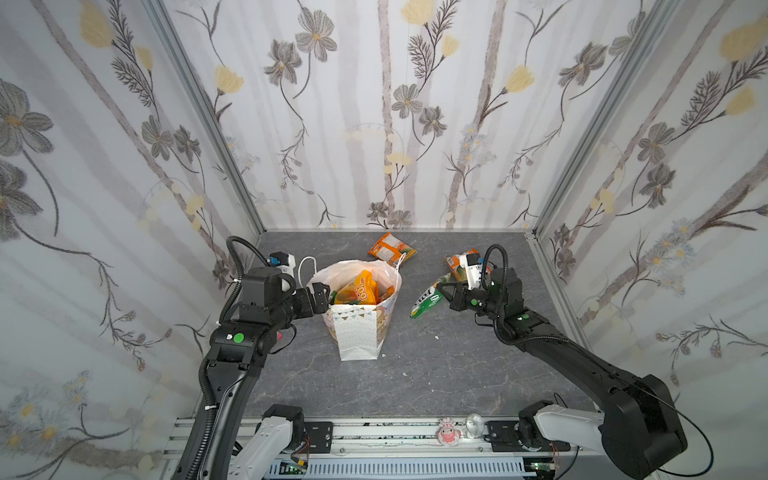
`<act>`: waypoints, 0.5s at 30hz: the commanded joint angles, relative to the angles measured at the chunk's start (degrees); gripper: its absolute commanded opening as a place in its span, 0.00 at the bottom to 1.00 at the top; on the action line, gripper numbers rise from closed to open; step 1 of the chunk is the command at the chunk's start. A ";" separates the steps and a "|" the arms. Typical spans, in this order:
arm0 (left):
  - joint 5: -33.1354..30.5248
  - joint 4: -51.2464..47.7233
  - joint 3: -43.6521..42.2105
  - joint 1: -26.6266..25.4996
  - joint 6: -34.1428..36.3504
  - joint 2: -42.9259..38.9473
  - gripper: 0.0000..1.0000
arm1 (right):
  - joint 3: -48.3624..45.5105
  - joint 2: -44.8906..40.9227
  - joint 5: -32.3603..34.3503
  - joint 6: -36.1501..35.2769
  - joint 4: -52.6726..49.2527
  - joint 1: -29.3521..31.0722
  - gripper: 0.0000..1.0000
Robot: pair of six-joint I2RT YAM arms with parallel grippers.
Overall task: Place the snacks into the paper bag
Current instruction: 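Close the right gripper on the Fox's bag end and lift it, then carry the Fox's bag with the right gripper over the paper bag opening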
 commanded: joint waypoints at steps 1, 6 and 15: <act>-1.42 1.61 0.32 0.14 0.10 -0.11 1.00 | 2.71 -0.82 0.82 -1.02 -0.04 0.27 0.00; -1.65 0.75 0.63 0.23 0.36 1.02 1.00 | 7.83 -2.41 2.54 -2.48 -4.18 1.73 0.00; -0.37 2.56 -0.37 0.31 0.66 0.68 1.00 | 16.38 -5.56 5.31 -6.56 -13.18 3.35 0.00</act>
